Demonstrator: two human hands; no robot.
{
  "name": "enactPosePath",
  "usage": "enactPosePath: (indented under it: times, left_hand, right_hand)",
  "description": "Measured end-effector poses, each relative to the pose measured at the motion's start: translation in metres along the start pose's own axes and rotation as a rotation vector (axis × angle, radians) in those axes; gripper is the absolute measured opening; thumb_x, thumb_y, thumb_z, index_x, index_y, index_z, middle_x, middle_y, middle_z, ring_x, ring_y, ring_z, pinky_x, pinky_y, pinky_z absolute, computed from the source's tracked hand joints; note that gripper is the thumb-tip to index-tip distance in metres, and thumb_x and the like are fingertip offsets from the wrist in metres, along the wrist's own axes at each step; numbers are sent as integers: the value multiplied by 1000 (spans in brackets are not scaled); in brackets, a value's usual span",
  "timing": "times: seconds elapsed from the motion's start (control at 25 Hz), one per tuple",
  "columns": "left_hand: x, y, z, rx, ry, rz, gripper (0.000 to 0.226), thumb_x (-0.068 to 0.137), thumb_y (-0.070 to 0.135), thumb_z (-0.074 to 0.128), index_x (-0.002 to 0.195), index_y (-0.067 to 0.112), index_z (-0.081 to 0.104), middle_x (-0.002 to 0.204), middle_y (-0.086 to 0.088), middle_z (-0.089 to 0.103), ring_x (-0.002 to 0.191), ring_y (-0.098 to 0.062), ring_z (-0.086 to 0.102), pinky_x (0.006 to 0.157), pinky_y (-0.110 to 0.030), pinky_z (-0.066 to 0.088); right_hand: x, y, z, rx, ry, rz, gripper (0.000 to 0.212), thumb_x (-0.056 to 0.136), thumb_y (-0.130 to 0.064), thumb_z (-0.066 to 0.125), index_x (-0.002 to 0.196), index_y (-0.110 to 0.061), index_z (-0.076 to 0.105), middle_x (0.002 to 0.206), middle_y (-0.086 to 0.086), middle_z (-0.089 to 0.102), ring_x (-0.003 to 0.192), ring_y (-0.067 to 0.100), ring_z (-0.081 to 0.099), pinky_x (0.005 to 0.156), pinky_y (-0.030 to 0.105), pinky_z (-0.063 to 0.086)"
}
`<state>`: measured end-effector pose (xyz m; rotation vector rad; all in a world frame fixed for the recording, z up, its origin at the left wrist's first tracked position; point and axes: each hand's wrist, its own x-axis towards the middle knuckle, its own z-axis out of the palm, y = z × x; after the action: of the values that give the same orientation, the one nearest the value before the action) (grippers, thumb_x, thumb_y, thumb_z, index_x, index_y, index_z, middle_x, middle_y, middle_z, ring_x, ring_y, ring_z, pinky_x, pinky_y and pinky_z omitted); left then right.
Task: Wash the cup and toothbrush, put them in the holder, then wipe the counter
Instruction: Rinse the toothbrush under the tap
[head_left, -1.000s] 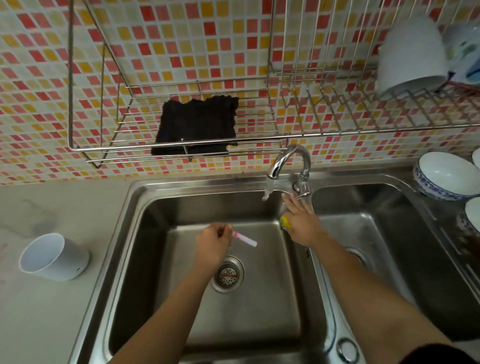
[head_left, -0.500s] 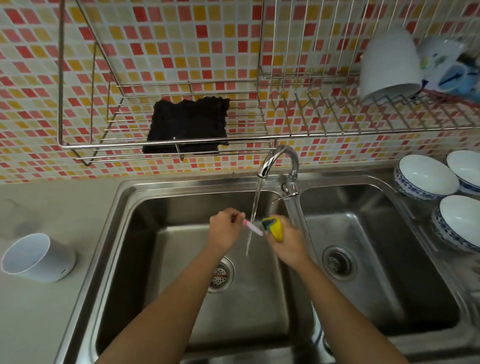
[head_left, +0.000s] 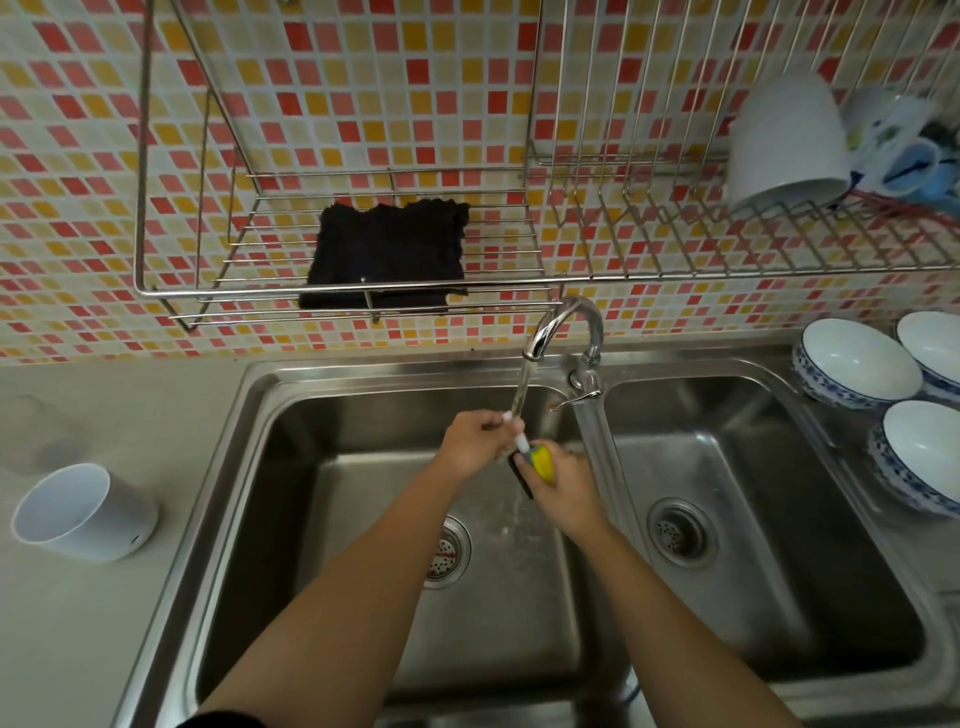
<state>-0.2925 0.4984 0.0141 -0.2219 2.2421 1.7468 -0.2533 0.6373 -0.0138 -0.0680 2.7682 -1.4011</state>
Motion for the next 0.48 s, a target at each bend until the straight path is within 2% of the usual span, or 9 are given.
enactPosePath:
  times: [0.08, 0.16, 0.2, 0.28, 0.4, 0.48]
  left_hand:
    - [-4, -2, -3, -37, -4, -21, 20, 89, 24, 63, 75, 10, 69, 52, 3, 58, 45, 2, 47, 59, -23, 40]
    - [-6, -2, -7, 78, 21, 15, 23, 91, 28, 59, 85, 11, 72, 73, -13, 69, 64, -6, 58, 72, -29, 46]
    - [-8, -1, -8, 153, 39, 34, 25, 93, 30, 56, 91, 11, 72, 84, -15, 71, 74, -12, 63, 77, -29, 47]
    - [-10, 4, -10, 242, 72, 60, 29, 96, 28, 49, 99, 7, 68, 94, -15, 71, 87, -21, 68, 79, -26, 46]
    - [-13, 16, -8, 240, 84, 90, 31, 100, 26, 39, 106, 1, 56, 100, -17, 66, 88, -26, 66, 73, -24, 46]
    - [-16, 18, -5, 299, 88, 137, 32, 101, 29, 34, 107, 2, 51, 93, -13, 61, 82, -23, 58, 71, -26, 41]
  right_hand:
    - [-2, -1, 2, 63, -25, 12, 17, 90, -32, 58, 103, -21, 62, 68, -3, 61, 61, 11, 58, 55, 20, 41]
    - [-4, -4, 0, 112, -89, 23, 27, 91, -28, 57, 117, -20, 58, 88, 1, 65, 79, 15, 62, 65, 21, 44]
    - [-4, -5, 0, 114, -113, 15, 31, 91, -25, 58, 121, -19, 56, 98, 1, 62, 87, 15, 60, 71, 19, 43]
    - [-1, -3, 1, 104, -112, 22, 38, 90, -23, 59, 127, -18, 53, 112, 0, 54, 102, 14, 55, 83, 21, 41]
    - [1, -3, 4, 189, -48, 139, 45, 90, -33, 58, 132, -23, 48, 126, 0, 55, 112, 16, 55, 96, 34, 45]
    - [0, -5, 6, 268, -36, 169, 45, 92, -35, 53, 135, -25, 44, 127, 1, 56, 114, 16, 55, 99, 36, 45]
